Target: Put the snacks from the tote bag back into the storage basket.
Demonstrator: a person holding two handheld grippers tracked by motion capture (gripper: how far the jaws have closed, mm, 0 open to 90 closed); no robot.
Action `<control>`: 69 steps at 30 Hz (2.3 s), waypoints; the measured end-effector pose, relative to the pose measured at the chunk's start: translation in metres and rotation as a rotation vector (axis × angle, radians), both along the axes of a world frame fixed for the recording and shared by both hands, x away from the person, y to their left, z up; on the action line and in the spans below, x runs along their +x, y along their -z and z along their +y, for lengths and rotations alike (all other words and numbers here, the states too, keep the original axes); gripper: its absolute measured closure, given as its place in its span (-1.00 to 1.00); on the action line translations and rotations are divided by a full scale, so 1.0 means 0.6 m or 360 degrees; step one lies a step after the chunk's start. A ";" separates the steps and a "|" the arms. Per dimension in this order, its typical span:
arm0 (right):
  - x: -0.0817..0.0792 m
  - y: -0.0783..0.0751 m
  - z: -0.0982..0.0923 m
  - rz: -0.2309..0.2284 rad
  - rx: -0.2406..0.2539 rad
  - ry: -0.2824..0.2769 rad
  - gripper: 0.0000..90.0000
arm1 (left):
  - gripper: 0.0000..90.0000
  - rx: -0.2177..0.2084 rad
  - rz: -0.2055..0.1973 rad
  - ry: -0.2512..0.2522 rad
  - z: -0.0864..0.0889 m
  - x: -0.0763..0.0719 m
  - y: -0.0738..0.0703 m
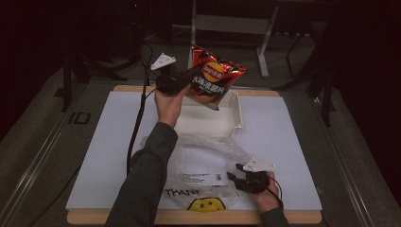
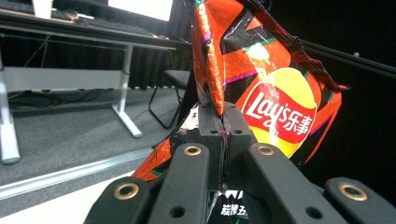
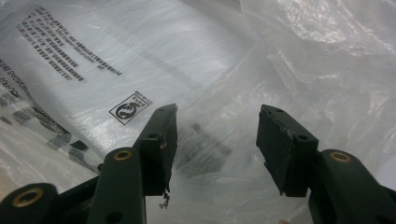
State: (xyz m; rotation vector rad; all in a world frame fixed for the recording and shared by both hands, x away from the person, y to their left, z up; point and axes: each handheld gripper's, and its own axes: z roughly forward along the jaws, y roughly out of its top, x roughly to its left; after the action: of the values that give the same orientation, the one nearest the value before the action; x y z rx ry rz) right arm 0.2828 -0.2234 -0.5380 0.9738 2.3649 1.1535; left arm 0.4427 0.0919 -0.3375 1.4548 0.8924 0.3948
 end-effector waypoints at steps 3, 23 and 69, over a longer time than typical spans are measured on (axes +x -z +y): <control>0.000 0.000 0.000 -0.0002 0.0000 0.0001 0.06 | 0.98 -0.0023 0.0038 -0.0032 -0.002 0.017 0.013; -0.002 0.000 -0.002 -0.0018 0.0007 0.0001 0.05 | 0.98 -0.0003 0.0458 -0.0288 -0.016 0.111 0.146; -0.002 0.000 0.002 -0.0018 -0.0021 -0.0005 0.04 | 0.16 0.0146 0.0605 -0.0450 0.070 0.081 0.185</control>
State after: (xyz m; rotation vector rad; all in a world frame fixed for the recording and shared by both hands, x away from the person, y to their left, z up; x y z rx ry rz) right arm 0.2815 -0.2225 -0.5381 0.9567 2.3631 1.1399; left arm 0.4913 0.1341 -0.4488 1.5176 1.4108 0.3767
